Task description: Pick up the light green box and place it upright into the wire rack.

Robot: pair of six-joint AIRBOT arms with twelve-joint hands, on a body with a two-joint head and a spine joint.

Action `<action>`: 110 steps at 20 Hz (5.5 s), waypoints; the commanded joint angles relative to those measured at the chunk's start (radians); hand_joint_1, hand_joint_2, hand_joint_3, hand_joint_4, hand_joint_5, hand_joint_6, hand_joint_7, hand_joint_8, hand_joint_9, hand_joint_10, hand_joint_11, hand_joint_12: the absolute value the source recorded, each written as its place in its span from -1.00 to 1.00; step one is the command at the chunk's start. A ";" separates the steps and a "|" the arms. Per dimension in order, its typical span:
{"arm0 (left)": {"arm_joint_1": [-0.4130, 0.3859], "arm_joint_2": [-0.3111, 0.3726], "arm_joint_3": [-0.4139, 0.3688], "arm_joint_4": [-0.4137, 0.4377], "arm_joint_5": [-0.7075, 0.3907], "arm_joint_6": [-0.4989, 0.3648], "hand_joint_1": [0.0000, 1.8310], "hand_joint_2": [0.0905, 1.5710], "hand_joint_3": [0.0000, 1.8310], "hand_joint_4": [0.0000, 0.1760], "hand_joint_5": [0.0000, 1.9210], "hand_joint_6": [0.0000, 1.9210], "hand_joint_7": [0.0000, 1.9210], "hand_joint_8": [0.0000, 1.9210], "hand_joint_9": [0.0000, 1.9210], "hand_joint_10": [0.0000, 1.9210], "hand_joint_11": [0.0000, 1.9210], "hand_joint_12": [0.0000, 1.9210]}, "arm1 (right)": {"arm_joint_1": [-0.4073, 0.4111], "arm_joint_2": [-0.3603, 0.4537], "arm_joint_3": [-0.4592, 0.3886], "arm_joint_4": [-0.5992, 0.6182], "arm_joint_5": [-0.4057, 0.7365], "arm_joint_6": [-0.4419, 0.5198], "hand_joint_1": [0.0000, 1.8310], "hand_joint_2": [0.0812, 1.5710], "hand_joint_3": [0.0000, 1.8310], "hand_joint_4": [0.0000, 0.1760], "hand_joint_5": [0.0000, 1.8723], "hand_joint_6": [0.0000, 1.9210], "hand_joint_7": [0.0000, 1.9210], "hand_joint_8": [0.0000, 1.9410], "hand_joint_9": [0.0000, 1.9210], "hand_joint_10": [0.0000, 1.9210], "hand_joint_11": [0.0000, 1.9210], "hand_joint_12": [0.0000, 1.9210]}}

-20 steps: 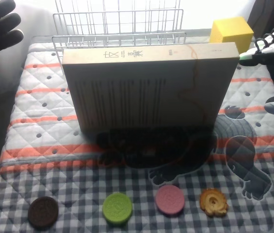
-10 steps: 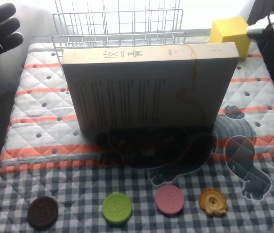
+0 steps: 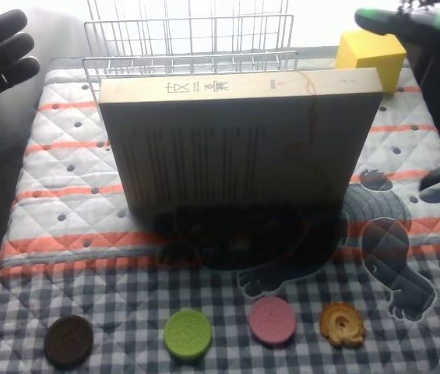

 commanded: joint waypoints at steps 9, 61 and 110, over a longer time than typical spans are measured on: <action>-0.018 0.014 -0.017 -0.030 -0.080 -0.007 -0.36 0.20 -1.00 0.79 -0.59 -1.00 -0.71 -1.00 -0.79 -1.00 -1.00 -0.39 | 0.128 -0.095 0.073 -0.058 0.008 0.053 -0.17 0.00 -0.99 0.18 -0.93 -1.00 -0.71 -1.00 -0.68 -1.00 -0.74 -0.37; -0.026 -0.011 -0.007 -0.036 -0.060 -0.007 -0.34 0.25 -1.00 0.66 -0.57 -1.00 -0.69 -1.00 -0.75 -0.99 -1.00 -0.35 | 0.215 -0.349 0.211 -0.188 -0.246 0.119 0.26 0.27 -0.99 -1.00 0.13 -0.38 0.22 -0.15 0.17 0.55 0.10 0.93; -0.030 -0.015 -0.009 -0.041 -0.053 -0.007 -0.37 0.27 -1.00 0.72 -0.60 -1.00 -0.73 -1.00 -0.81 -1.00 -1.00 -0.51 | 0.607 -0.327 0.306 -0.243 -0.313 0.118 0.40 0.33 -1.00 -1.00 -0.01 -0.06 0.28 -0.26 0.74 -1.00 0.51 -0.28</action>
